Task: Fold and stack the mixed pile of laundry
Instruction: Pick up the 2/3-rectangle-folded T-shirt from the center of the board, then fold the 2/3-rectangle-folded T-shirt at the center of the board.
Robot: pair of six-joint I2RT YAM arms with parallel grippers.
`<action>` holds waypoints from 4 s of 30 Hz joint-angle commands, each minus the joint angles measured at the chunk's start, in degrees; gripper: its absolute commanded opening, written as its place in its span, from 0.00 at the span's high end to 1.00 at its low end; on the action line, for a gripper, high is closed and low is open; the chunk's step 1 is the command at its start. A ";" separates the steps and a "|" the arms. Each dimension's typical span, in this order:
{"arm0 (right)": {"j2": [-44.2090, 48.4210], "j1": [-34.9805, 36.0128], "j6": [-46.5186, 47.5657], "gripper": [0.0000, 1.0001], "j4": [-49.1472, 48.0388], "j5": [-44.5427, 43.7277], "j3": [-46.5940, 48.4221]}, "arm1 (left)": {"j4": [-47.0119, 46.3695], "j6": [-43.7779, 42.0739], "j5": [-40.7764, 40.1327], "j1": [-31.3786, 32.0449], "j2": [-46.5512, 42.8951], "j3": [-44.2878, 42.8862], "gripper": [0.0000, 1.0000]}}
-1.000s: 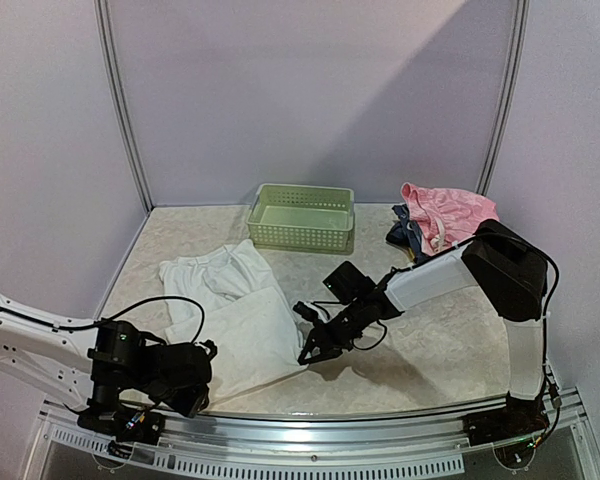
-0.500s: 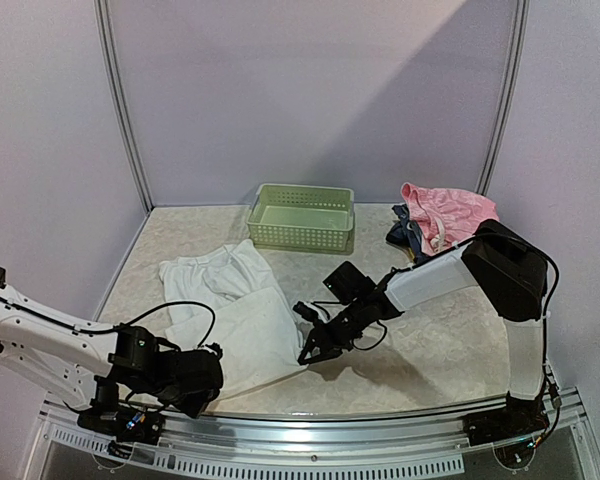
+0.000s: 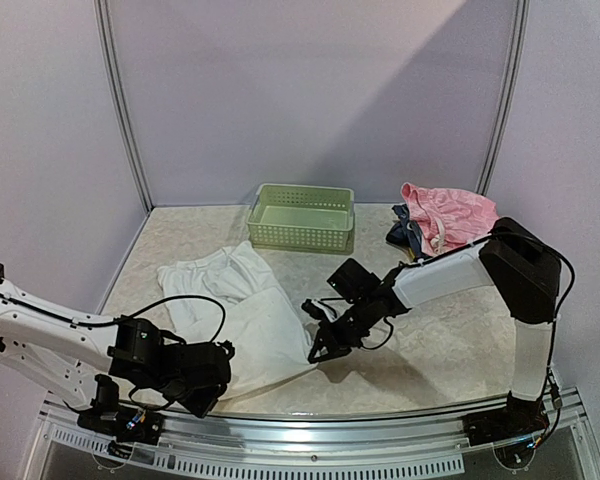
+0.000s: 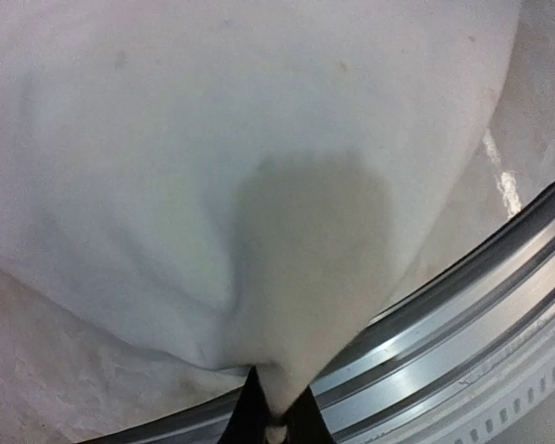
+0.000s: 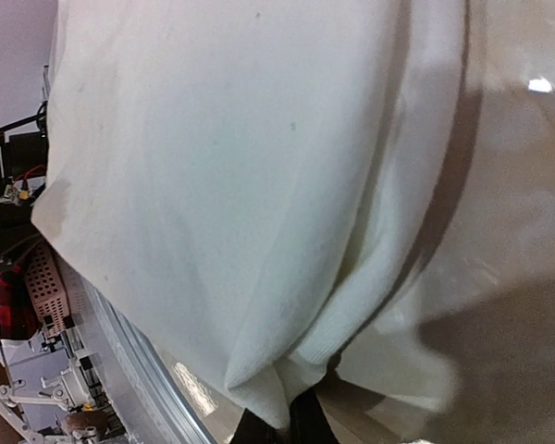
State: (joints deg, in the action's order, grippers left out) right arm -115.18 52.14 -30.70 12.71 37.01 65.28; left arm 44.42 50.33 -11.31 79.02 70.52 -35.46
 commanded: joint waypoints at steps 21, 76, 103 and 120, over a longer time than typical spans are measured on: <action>7.85 -1.87 3.93 1.00 30.71 -20.76 23.46 | 11.35 -8.83 -14.65 -2.68 -5.31 -16.27 1.00; -31.36 -9.98 7.69 0.96 0.56 -10.30 71.60 | -16.13 -26.01 -15.96 -59.41 14.31 -19.51 1.00; -15.29 -11.11 12.19 0.52 4.84 -8.23 55.68 | -14.91 -24.89 -13.37 -69.37 28.75 -30.14 0.65; 3.97 -15.87 14.16 0.36 7.09 -14.70 33.47 | -18.83 -38.32 -13.02 -56.37 16.78 -27.45 0.24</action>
State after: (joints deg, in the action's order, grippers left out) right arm -115.72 39.68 -15.42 19.35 24.47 103.83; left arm 27.92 19.66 -26.59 16.21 91.18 -64.60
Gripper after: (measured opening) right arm 0.629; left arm 0.770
